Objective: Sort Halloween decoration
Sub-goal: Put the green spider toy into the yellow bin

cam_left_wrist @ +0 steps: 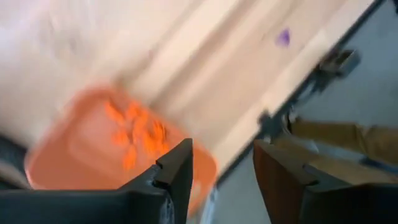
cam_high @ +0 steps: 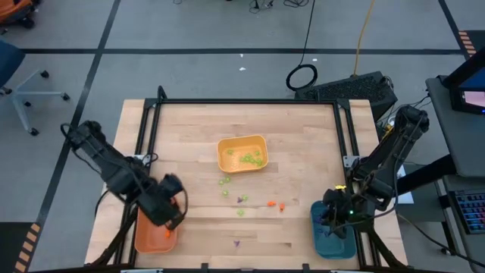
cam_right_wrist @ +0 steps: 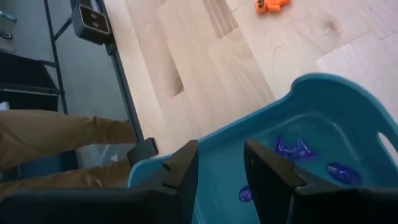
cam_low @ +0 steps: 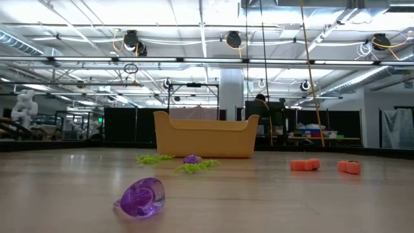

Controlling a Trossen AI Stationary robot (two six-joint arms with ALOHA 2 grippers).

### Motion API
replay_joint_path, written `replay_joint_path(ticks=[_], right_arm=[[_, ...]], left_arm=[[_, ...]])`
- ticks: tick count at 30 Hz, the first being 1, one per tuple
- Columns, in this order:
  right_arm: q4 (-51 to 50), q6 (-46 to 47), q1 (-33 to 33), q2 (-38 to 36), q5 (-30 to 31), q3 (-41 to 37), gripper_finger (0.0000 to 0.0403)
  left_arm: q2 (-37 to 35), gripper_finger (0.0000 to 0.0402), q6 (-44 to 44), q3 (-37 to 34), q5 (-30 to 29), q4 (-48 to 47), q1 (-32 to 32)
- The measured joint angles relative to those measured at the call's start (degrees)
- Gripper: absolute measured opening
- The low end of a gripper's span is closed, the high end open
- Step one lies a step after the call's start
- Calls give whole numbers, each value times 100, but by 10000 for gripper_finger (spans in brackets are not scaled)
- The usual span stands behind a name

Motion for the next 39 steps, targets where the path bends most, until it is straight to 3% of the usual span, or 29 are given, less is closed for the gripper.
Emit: replay_joint_path(ticks=[5, 15, 20, 28, 39], right_arm=[[87, 22, -157, 0, -2, 0, 118], [428, 37, -449, 0, 0, 0, 118], [572, 30, -590, 0, -9, 2, 118], [730, 26, -708, 0, -17, 2, 118], [700, -30, -710, 0, -471, 2, 118]], left_arm=[[35, 155, 1091, 1, -494, -34, 720], [849, 180, 3318, -6, -685, 814, 1965], [1449, 199, 3328, -6, -605, 1244, 2259], [2289, 190, 2877, -6, 328, 1489, 2523], [2958, 175, 2529, -6, 347, 1651, 2494]])
